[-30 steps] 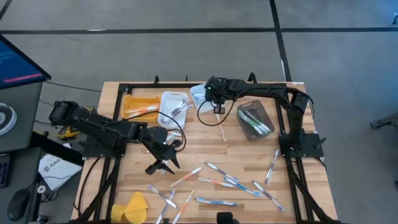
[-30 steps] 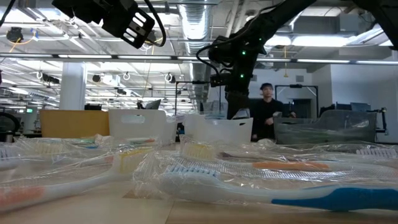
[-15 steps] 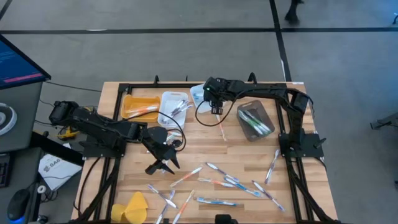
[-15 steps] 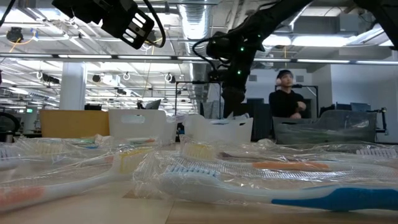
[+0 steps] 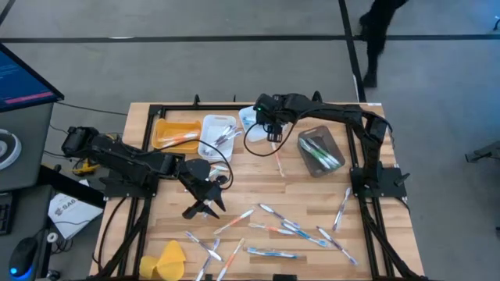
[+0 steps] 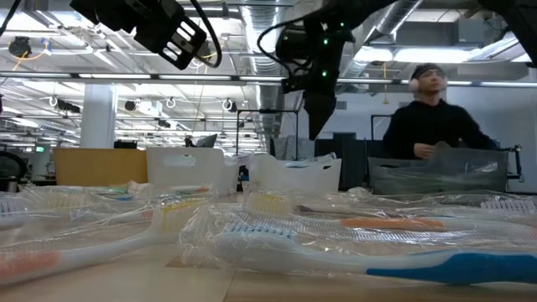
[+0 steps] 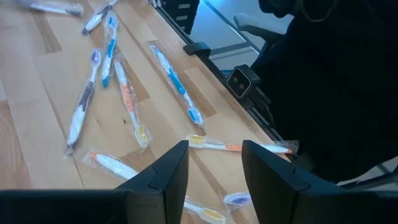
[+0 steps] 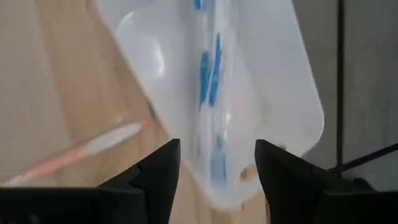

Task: Pick & Place Toothbrushes
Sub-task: Put the orange toothbrush into the yellow bin

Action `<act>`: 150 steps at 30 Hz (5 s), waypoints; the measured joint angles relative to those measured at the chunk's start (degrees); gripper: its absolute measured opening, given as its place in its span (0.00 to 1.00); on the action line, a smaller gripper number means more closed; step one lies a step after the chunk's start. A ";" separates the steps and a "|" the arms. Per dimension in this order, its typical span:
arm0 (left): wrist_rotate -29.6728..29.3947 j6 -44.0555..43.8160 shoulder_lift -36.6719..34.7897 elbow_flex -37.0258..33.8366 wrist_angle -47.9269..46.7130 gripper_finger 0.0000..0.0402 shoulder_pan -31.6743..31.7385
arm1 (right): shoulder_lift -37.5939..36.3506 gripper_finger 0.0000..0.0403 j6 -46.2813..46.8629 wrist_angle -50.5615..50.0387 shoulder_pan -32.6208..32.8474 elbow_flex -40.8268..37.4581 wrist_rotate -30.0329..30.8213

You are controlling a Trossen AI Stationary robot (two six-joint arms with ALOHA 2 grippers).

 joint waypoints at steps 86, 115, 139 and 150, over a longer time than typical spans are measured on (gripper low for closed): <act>-8.26 25.12 14.37 -12.11 3.08 0.31 9.62 | -5.18 0.32 23.66 -11.58 40.06 4.73 -2.12; -11.63 26.66 6.33 -12.13 2.96 0.02 10.94 | -5.03 0.30 23.69 -9.48 42.99 3.06 -2.59; -37.90 17.39 -20.13 0.79 -27.11 0.02 10.77 | -25.35 0.30 27.36 10.42 45.66 -23.48 4.50; -38.71 18.94 -21.35 6.95 -36.34 0.02 23.22 | -41.34 0.30 16.78 42.32 42.25 -50.45 4.69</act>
